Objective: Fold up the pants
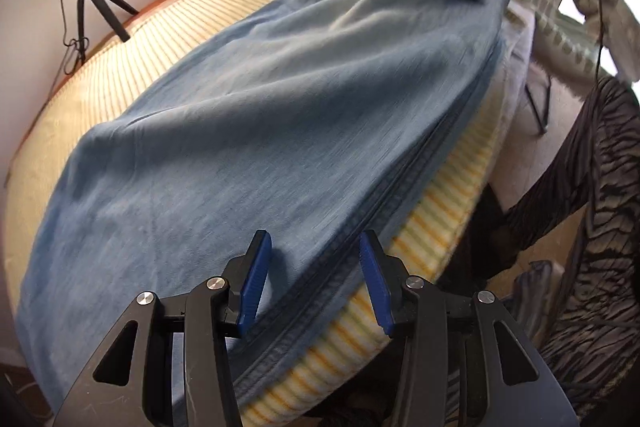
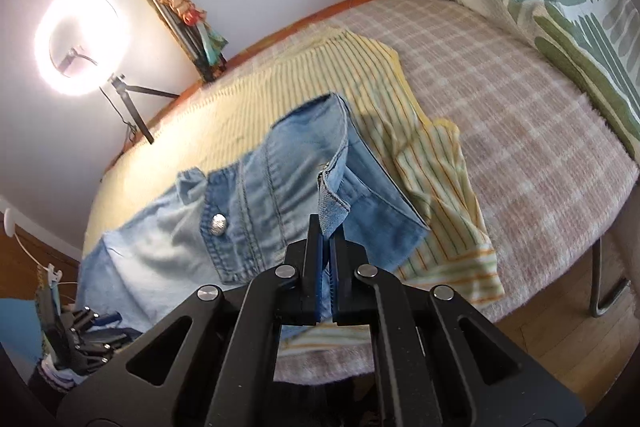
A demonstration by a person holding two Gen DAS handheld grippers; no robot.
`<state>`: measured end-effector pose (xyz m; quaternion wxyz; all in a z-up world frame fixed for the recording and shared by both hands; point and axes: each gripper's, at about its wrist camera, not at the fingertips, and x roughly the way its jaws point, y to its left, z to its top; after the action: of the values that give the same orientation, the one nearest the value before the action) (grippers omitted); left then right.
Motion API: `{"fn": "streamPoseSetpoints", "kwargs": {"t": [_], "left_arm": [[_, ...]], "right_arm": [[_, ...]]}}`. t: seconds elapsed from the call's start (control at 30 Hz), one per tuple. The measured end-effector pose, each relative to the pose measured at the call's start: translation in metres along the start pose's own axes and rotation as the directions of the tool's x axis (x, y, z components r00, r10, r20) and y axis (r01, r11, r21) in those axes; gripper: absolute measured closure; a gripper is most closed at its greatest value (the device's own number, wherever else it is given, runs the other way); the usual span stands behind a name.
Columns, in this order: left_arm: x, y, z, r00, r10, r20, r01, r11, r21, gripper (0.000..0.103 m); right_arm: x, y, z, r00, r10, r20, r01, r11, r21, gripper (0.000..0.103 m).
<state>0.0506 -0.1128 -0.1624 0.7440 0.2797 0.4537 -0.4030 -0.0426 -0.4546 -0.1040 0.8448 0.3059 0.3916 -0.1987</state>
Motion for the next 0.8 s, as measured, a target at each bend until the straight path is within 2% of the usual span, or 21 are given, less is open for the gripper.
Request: {"fn": "streamPoseSetpoints", "kwargs": {"t": [0.03,0.1,0.13,0.2,0.27,0.4,0.47,0.5,0.57,0.63,0.8], "left_arm": [[0.001,0.002,0.000,1.000,0.029,-0.001,-0.029,1.000,-0.002,0.056],[0.000,0.009,0.001,1.000,0.027,0.012,-0.027,0.999,-0.040,0.063],[-0.002,0.012,0.001,0.999,0.011,0.030,-0.010,0.999,-0.050,0.076],[-0.004,0.012,0.000,0.999,0.029,0.040,-0.029,0.999,-0.015,0.096],[-0.009,0.010,0.000,0.998,0.036,0.049,-0.036,0.999,0.005,0.099],[-0.034,0.012,0.003,0.995,0.016,0.102,-0.014,1.000,-0.028,0.099],[-0.030,0.007,-0.003,0.996,-0.001,0.094,0.002,1.000,-0.008,0.099],[-0.018,0.002,-0.008,0.998,-0.015,0.061,0.014,1.000,0.006,0.099],[0.000,-0.003,-0.012,1.000,0.003,0.027,-0.004,1.000,0.016,0.099],[0.000,-0.001,-0.011,0.999,-0.004,0.044,0.004,1.000,-0.012,0.099],[-0.012,0.004,-0.009,0.999,-0.037,0.027,0.039,0.998,-0.049,0.086]], "right_arm": [[-0.001,0.003,0.003,1.000,-0.006,0.008,0.006,1.000,-0.014,0.101],[-0.003,0.004,0.007,1.000,-0.001,0.014,0.001,1.000,-0.010,0.101],[-0.003,0.005,0.010,1.000,0.009,0.015,-0.009,1.000,-0.006,0.101],[-0.004,0.007,0.011,1.000,-0.001,0.023,0.001,1.000,-0.023,0.101],[-0.003,0.009,0.009,1.000,-0.017,0.020,0.018,0.999,-0.044,0.101],[-0.009,0.009,0.012,1.000,-0.002,0.031,0.003,0.999,-0.043,0.101],[-0.012,0.005,0.007,0.999,-0.019,0.038,0.021,0.998,-0.059,0.101],[-0.007,0.000,0.001,0.999,-0.031,0.015,0.032,0.998,-0.058,0.101],[0.013,-0.011,-0.013,0.995,-0.060,-0.073,0.057,0.997,-0.048,0.101],[0.024,-0.017,-0.021,0.990,-0.088,-0.114,0.082,0.995,-0.058,0.101],[0.028,-0.015,-0.022,0.972,-0.131,-0.197,0.104,0.984,-0.144,0.100]]}}
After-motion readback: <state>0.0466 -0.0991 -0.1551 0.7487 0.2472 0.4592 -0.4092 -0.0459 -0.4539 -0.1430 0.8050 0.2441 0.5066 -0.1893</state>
